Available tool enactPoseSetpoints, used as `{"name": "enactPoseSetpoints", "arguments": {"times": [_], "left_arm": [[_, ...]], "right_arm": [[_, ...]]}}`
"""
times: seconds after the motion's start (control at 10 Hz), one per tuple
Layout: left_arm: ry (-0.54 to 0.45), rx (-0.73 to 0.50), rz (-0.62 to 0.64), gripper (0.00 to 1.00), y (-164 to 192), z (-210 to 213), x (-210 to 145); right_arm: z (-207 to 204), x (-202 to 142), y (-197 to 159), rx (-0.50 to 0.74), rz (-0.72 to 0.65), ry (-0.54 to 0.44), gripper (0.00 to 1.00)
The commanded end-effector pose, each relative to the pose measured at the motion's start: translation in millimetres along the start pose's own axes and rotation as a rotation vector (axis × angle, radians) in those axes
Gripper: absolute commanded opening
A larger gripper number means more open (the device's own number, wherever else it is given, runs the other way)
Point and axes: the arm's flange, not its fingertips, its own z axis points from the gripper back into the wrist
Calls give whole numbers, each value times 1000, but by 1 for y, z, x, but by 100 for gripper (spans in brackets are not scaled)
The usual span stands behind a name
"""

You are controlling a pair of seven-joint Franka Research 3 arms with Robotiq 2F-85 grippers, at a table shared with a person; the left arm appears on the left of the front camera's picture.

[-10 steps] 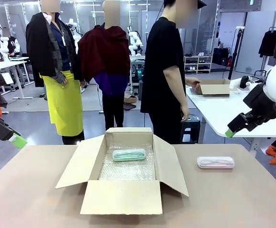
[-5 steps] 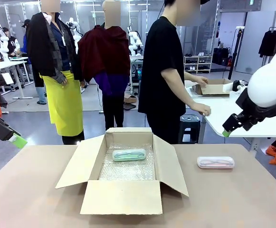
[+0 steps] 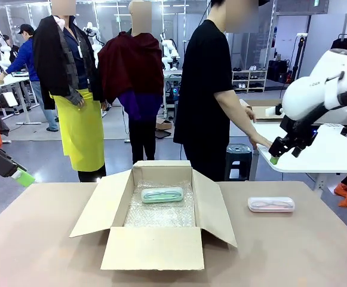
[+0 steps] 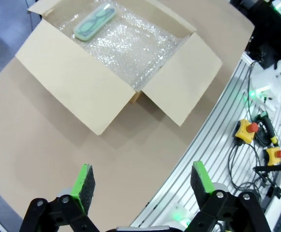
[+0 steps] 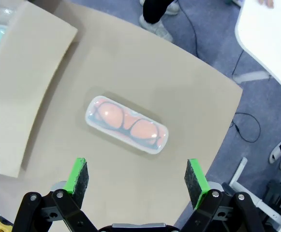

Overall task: Pack the glasses set securely to prepare it for shipping.
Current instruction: Put the Glasses case from the right side of the table into the Package Box.

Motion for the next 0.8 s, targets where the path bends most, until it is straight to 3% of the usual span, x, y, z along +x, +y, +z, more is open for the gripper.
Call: {"name": "enactPoseSetpoints", "arguments": {"times": [0.0, 0.2, 0.7], "left_arm": [[5, 0, -4, 100, 0, 1, -1], [5, 0, -4, 100, 0, 1, -1], [5, 0, -4, 100, 0, 1, -1]], "right_arm": [[-5, 14, -19, 14, 74, 46, 100], [-14, 23, -28, 6, 80, 65, 100], [-27, 32, -32, 69, 297, 118, 100]]}}
